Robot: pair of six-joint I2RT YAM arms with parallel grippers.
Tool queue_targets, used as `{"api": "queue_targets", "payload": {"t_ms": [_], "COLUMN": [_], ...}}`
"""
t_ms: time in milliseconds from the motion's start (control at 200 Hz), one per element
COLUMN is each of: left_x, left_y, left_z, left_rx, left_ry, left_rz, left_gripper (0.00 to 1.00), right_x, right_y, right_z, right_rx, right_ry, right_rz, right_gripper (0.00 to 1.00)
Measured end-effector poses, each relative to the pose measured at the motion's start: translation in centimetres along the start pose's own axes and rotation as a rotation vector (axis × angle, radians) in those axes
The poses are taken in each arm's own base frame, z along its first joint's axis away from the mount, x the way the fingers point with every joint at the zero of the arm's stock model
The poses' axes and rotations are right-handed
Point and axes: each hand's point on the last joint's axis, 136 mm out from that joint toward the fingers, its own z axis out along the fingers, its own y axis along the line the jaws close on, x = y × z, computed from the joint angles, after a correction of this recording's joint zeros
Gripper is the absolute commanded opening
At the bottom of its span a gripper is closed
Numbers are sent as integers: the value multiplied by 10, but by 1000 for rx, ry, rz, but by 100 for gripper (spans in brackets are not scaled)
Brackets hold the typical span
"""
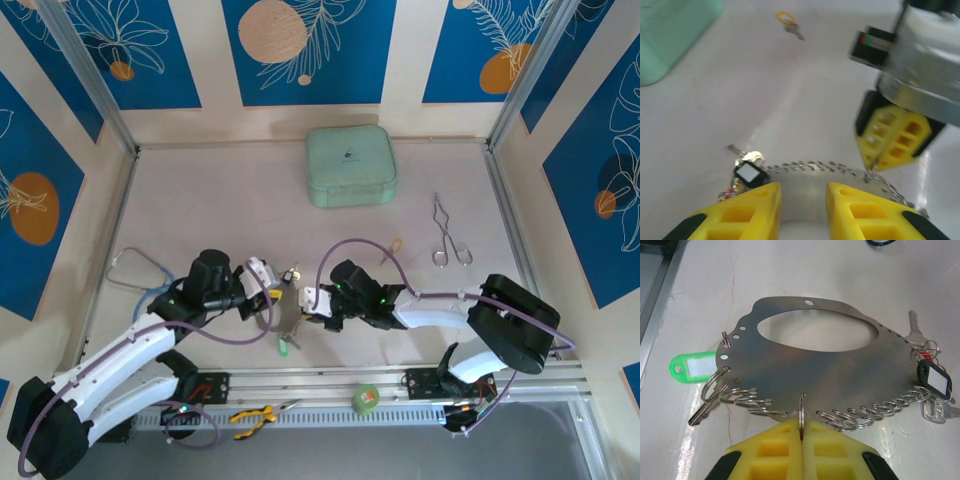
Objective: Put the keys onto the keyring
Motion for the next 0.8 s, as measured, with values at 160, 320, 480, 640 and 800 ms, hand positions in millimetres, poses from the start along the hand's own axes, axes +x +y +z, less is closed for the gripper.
{"api": "queue_targets", "payload": {"t_ms": [160,320,480,640,800], "left_x": [3,6,8,10,9], "left_y": [-21,-33,-36,-37,-35], "left_z": [4,8,12,17,21], "left_rx": [93,146,164,171,163], "left_ry": [-13,-11,-5,1,-11], "left_rz": [104,169,211,239,251], "left_gripper": [35,38,38,34,33], "right_x": [-3,-12,-23,-33,-41], "right_y": [1,1,-1,-3,-3], "right_z": [-3,-7,-12,-18,-22], "right_rx": [2,7,16,29,28], "right_ry": [-20,-61,-114,-162,-194], "right_rz": [-16,-22,-11,2,-2], "right_gripper": [0,0,0,0,0]}}
